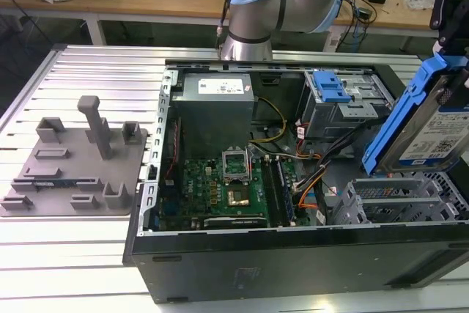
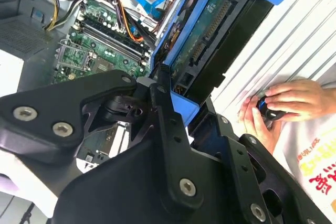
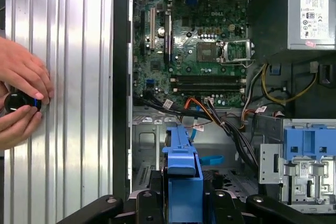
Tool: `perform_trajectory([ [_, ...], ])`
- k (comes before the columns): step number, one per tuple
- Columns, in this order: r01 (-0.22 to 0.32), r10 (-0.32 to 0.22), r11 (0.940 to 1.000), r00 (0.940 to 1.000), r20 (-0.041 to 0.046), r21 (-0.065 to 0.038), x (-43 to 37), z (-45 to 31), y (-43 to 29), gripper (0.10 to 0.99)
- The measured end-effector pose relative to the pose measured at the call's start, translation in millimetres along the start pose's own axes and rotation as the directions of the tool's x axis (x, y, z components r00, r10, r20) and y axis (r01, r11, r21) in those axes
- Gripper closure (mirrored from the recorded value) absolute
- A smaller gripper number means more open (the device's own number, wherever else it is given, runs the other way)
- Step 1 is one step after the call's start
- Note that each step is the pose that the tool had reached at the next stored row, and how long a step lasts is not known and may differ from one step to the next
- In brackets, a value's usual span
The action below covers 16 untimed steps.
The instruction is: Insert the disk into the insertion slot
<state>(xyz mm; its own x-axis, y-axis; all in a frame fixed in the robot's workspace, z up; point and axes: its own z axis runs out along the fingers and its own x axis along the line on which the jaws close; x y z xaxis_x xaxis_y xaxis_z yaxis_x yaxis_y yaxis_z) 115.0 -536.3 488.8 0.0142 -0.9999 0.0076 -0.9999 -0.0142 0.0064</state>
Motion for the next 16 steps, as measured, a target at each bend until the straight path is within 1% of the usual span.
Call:
perform_trajectory([
  [1, -0.005, 0.005, 1.0, 1.0, -0.0001, 0.0, -2.3, 0.7, -0.1, 0.718],
  [2, -0.005, 0.005, 1.0, 1.0, 0.0, 0.0, -2.6, 1.4, -0.1, 0.718],
  [10, -0.021, 0.021, 0.9998, 0.9998, 0.0, 0.0, -2.6, 7.5, -0.1, 0.718],
  [16, -0.022, 0.022, 0.9998, 0.9998, -0.0001, 0.0, -2.5, 9.1, -0.1, 0.718],
])
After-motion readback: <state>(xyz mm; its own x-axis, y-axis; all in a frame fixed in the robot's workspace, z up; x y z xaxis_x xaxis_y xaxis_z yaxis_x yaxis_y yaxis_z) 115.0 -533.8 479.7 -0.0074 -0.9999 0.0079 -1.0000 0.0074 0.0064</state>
